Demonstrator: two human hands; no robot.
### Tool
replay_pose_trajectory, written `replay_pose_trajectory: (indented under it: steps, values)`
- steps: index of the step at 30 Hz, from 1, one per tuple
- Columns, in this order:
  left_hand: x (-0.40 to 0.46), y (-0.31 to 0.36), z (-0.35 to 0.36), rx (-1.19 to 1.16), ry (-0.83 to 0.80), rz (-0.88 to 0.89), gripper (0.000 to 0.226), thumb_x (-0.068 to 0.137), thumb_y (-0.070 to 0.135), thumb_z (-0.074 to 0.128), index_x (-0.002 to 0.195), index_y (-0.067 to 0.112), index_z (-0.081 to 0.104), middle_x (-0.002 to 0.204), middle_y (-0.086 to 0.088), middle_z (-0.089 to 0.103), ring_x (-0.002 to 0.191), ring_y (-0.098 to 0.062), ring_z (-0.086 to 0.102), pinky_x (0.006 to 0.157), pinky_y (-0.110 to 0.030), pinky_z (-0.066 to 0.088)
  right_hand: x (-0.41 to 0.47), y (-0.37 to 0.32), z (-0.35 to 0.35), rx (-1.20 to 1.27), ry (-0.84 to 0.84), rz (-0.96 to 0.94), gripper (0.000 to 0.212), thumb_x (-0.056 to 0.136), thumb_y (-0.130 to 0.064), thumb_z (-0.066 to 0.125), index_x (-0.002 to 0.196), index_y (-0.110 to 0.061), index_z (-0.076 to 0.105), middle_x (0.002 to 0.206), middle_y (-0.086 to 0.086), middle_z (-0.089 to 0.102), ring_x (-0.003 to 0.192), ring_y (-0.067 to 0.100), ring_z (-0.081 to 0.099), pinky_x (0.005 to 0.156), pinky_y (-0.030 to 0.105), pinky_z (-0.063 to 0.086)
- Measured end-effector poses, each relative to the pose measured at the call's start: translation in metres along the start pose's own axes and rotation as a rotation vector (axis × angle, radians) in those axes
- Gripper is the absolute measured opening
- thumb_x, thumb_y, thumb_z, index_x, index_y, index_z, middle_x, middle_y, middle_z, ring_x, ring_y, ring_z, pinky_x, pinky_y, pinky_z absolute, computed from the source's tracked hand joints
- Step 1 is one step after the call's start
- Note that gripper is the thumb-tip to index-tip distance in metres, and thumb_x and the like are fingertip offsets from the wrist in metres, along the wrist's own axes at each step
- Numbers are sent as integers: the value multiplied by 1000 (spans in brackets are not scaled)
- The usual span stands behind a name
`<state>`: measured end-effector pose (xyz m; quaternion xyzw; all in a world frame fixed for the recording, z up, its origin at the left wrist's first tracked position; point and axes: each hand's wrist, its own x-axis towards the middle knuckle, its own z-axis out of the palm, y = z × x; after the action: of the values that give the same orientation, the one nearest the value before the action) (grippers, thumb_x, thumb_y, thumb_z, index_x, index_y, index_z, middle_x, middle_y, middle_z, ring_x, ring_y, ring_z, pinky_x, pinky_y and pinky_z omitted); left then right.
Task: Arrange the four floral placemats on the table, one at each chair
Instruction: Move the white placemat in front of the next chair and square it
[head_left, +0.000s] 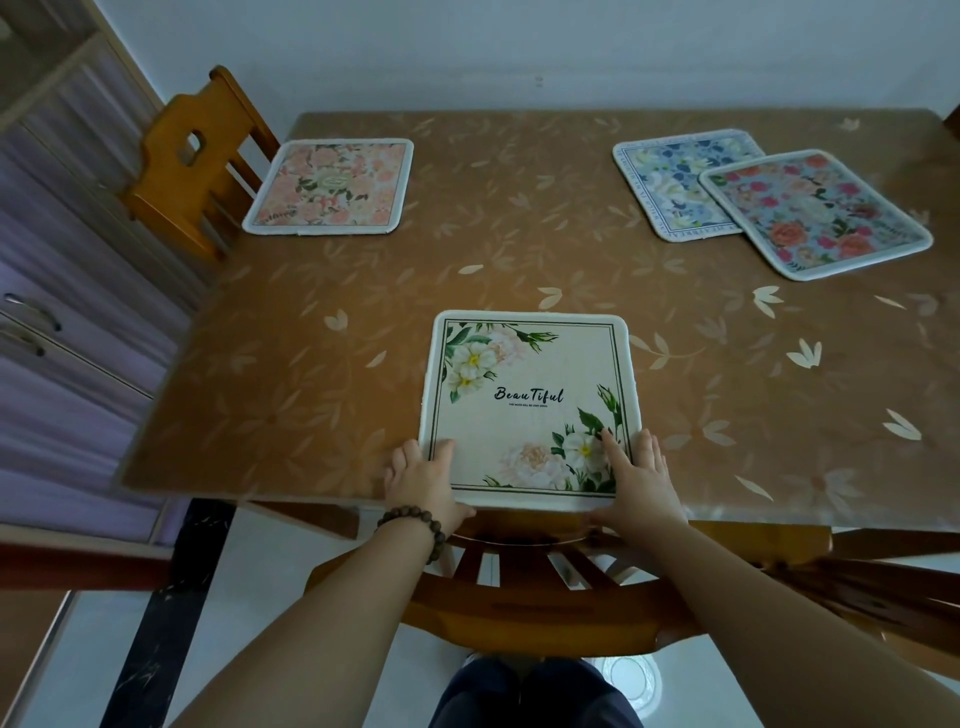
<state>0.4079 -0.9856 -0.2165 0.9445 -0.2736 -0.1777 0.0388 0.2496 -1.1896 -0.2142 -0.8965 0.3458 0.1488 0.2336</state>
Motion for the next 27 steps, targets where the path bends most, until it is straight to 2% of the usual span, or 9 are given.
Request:
replay_pose_trajectory:
  steps: [14,16,18,20,23,27]
  values:
    - [2,-2,-9,18,-64,24,81,68,53,73,132,31,29,132,-9,30,122,-29,27,99,-42,31,3,2,-1,-22,-17,1,121,67,-56,75,149,-29,-10,155,18,-18,143,31,-16,116,40,-2]
    - [1,0,-11,24,-117,10,84,72,57,67,139,30,23,143,-14,24,131,-33,21,105,-44,26,2,2,-6,13,-29,18,115,70,-60,70,149,-29,-9,156,18,-16,144,31,-14,115,40,-3]
    - [-2,3,-16,7,-157,4,87,78,57,58,146,28,11,154,-17,6,141,-34,6,112,-47,15,1,2,-12,20,-9,30,103,78,-63,59,149,-29,-8,157,16,-14,144,30,-13,115,41,-3]
    - [-2,7,-22,-8,-134,36,86,83,55,51,148,26,3,157,-15,-5,143,-32,-4,116,-46,5,-1,3,-21,-2,34,29,90,86,-62,47,149,-29,-7,158,14,-12,144,29,-13,116,42,-2]
    - [2,23,-36,-17,-47,112,83,86,54,45,149,26,-1,158,-9,-6,144,-26,-8,115,-44,-1,-4,5,-36,-8,101,53,80,90,-61,37,149,-29,-7,158,12,-10,144,29,-12,115,43,-2]
    - [7,49,-51,-32,13,220,81,88,56,41,149,26,0,158,-7,-6,144,-23,-10,116,-42,-3,-12,7,-53,1,177,84,75,92,-60,33,149,-30,-5,158,11,-8,145,28,-11,115,43,-1]
